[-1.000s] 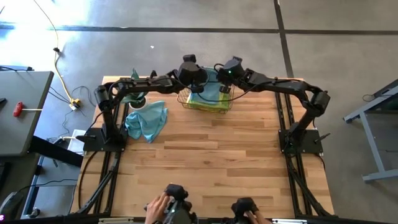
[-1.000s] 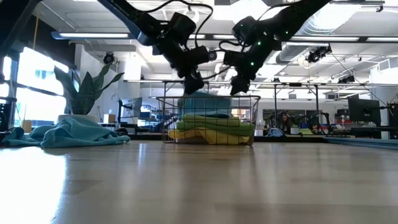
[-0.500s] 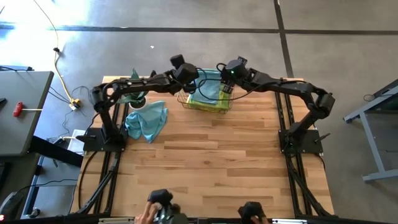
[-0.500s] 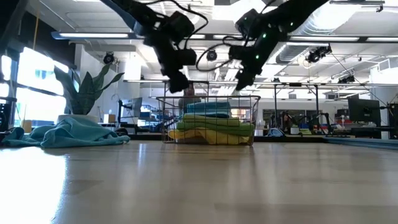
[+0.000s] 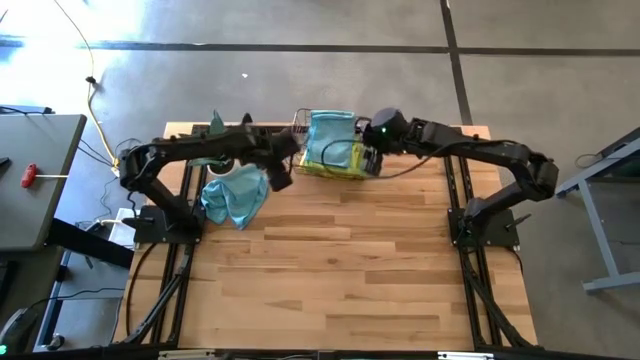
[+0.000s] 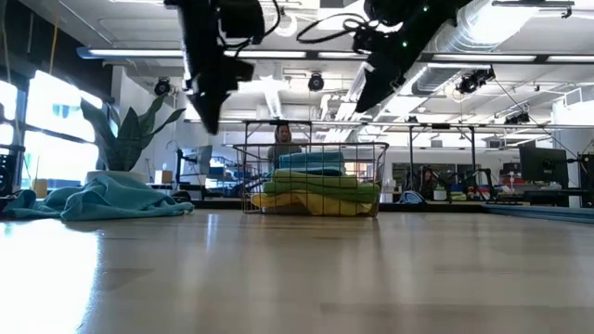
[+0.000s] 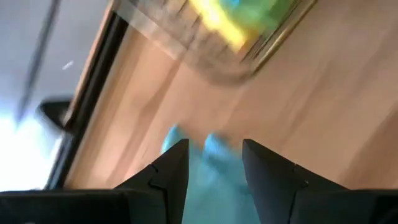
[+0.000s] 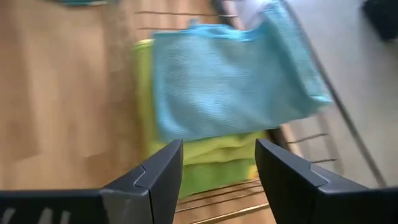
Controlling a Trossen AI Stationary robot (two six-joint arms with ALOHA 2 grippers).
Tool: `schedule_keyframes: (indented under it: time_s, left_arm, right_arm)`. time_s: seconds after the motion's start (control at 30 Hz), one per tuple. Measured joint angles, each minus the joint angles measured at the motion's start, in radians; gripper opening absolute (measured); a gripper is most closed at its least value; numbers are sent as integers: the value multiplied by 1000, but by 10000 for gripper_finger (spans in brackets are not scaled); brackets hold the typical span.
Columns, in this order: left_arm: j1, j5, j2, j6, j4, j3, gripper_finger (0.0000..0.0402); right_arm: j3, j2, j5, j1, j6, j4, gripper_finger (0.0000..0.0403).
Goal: Fold microfiber towels
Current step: Fold the blue microfiber towel
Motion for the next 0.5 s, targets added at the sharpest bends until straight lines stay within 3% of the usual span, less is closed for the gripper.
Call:
schedule_keyframes:
  time_s: [0.1, 0.3, 0.5]
  left_arm:
    - [-43, -60, 0, -61, -34, -74, 138]
    - [-71, 6, 0, -120, -34, -288, 125]
    - [-73, 3, 1, -292, -14, -450, 112]
  right_arm:
    - [0, 0, -8, 58, 23, -53, 193]
    - [-1, 0, -8, 172, 50, -105, 193]
    - [-2, 0, -4, 262, 59, -113, 193]
